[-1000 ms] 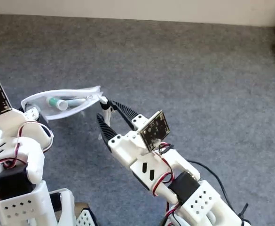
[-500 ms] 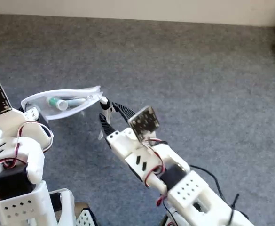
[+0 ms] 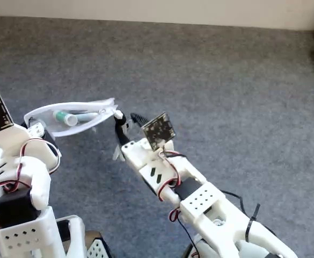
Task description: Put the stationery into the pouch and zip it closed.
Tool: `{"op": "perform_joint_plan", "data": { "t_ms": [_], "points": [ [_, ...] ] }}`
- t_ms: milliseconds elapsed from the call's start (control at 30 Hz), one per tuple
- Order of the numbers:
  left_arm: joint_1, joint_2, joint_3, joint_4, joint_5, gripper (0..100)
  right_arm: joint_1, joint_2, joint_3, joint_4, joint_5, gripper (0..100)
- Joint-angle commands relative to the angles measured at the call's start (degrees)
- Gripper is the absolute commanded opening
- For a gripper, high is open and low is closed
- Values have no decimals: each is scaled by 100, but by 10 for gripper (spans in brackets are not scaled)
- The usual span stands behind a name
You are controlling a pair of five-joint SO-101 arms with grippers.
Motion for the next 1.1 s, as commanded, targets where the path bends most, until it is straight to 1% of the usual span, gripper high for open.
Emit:
{"op": "perform_joint_plan", "data": {
  "t_ms": [0, 333, 600, 867, 1067],
  "points": [
    [57, -4, 4, -97, -62, 11, 136, 13, -479, -127, -35, 157],
    [57, 4, 4, -97, -70, 11, -136, 31, -655, -127, 0, 156],
    [57, 4, 4, -97, -70, 11, -154, 75, -804, -127, 0, 156],
    [48, 4, 13, -88, -70, 11, -136, 752, -1033, -127, 0, 156],
    [40, 4, 13, -88, -70, 11, -136, 470, -1007, -127, 0, 156]
  ]
}}
